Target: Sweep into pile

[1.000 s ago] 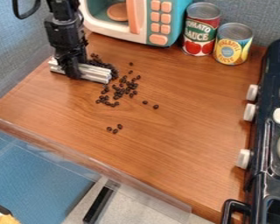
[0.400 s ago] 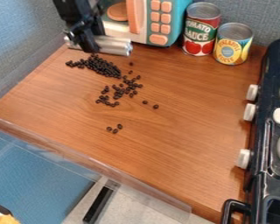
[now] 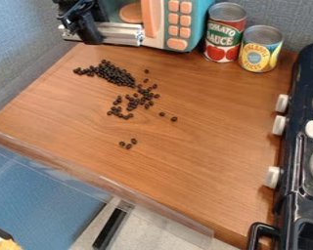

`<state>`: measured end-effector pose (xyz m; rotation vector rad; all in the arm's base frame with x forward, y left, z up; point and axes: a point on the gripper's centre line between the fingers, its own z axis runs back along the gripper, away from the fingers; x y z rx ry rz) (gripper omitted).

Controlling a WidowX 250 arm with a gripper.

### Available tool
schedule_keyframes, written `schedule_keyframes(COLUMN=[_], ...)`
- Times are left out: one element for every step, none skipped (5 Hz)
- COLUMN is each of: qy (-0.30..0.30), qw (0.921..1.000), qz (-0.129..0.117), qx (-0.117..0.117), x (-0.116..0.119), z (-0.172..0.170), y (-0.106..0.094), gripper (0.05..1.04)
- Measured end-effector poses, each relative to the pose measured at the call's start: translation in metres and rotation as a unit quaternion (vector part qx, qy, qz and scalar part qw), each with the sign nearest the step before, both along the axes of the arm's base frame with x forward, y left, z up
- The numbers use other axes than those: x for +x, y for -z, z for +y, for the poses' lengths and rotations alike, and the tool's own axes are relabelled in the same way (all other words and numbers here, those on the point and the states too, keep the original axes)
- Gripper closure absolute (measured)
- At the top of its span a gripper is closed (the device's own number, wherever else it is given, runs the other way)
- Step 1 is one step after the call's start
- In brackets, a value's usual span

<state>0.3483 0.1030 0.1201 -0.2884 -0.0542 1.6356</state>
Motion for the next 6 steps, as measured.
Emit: schedule_keyframes(qy=[0.018,0.018,0.033,-0.031,-0.106,-0.195], qw=[0.9988,0.9972,0.9956,0.9943,0.9889,0.9752], qz=[0.04,0.07,0.081,0.093,0.1,0.104], qx=[0.023,0.02,0.034,0.041,0.032,0.019], x=[-0.019,-0.043,-0.055,-0.069,-0.084,-0.092], z=[-0.042,-0.075,-0.106,-0.112,-0.111,-0.1], y=[0.012,0.041,0.061,0.078,0.086,0.084], gripper=[0.698,0.698,0.698,0.698,0.698,0.698])
